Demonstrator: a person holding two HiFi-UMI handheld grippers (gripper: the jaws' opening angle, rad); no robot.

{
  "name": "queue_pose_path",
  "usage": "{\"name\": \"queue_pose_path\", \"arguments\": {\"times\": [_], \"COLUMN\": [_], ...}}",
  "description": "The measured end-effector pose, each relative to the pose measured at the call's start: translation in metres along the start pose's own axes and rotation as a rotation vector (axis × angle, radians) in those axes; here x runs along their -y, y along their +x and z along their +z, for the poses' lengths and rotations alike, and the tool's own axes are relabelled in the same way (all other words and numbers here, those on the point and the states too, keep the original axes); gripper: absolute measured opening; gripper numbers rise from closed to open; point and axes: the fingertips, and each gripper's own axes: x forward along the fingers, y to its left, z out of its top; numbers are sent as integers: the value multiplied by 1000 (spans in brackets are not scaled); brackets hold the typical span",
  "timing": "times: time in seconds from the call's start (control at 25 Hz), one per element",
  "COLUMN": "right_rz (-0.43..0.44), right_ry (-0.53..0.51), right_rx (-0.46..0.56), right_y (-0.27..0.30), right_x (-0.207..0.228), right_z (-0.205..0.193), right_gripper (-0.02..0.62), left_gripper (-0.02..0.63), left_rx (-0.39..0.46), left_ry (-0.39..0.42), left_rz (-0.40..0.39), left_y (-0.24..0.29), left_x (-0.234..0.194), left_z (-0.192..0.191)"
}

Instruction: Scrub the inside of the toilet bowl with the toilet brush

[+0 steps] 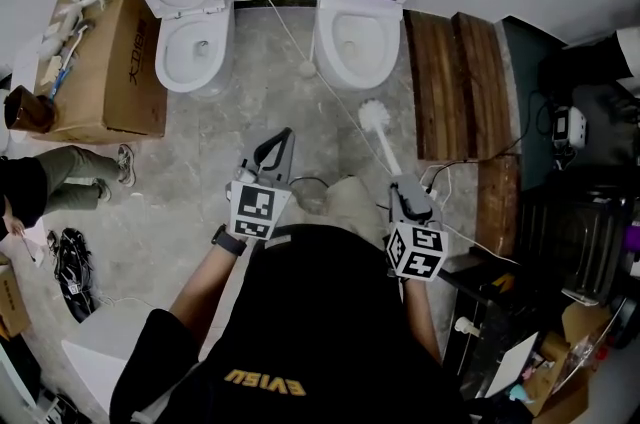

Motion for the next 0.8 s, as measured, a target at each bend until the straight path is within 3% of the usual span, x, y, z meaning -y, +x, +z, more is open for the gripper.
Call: {"name": "queue_pose_path", "arguments": {"times": [0.44,0.8], "right_rz": [37,77], "right_ry": [12,-23], "right_rx": [-38,-23], "right_y": [42,109], "right_x": [44,175], "right_z": [10,65], "right_gripper": [158,158], "left_gripper": [18,18], "left_rx": [-71,-128], "left_ry": [16,49], "left_rz": [17,95], "left_y": [54,176], "left_x": [6,47], "left_z": [4,64]}}
